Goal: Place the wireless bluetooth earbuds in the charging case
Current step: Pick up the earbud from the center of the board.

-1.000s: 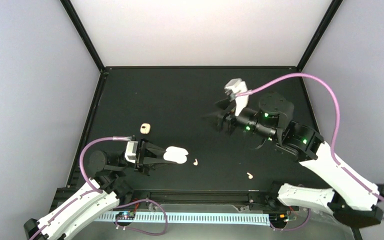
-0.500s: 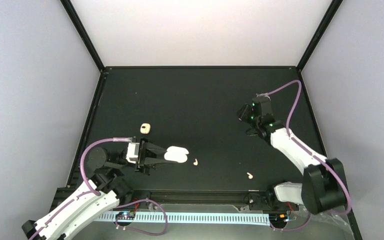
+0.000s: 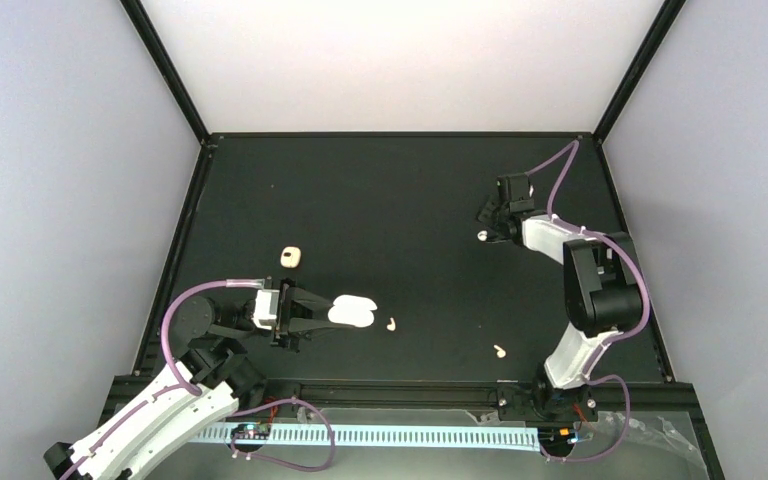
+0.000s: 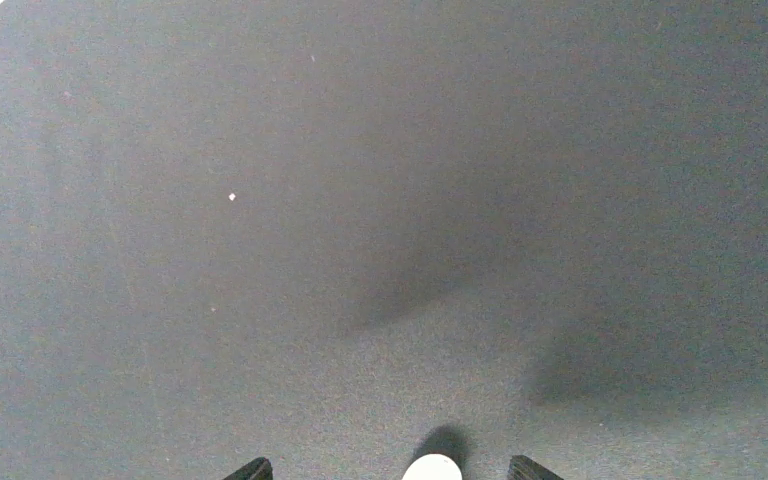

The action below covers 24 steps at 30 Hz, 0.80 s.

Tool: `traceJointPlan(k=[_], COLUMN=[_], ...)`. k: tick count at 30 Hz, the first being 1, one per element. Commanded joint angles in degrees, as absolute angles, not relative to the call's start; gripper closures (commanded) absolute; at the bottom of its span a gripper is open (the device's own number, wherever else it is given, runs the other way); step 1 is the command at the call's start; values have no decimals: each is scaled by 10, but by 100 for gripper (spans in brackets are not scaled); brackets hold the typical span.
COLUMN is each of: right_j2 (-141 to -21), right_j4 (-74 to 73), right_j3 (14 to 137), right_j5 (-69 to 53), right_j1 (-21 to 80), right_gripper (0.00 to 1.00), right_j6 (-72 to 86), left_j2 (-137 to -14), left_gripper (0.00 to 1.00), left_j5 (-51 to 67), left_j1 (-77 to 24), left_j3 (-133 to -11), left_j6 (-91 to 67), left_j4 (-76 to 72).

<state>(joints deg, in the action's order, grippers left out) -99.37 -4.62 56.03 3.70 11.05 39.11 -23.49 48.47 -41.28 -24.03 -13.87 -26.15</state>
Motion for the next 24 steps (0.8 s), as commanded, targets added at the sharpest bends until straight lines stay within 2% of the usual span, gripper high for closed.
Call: traceJointPlan(k=[1,13,24], right_j2=[-1017,-1040,-1040], right_j4=[-26,23,8], right_j3=[572,538,558], right_j5=[9,-73,-134], right_j1=[109,117,154], right_gripper=[39,44,45], right_j6=[409,437,436], left_j2=[-234,-237,-242], left_gripper=[98,98,99], left_j5=[494,490,492], left_j1=[-414,-414,-414], left_j3=[-242,-243,-243], left_j6=[-127,-123,-123], left_j4=[-263,-258,-258])
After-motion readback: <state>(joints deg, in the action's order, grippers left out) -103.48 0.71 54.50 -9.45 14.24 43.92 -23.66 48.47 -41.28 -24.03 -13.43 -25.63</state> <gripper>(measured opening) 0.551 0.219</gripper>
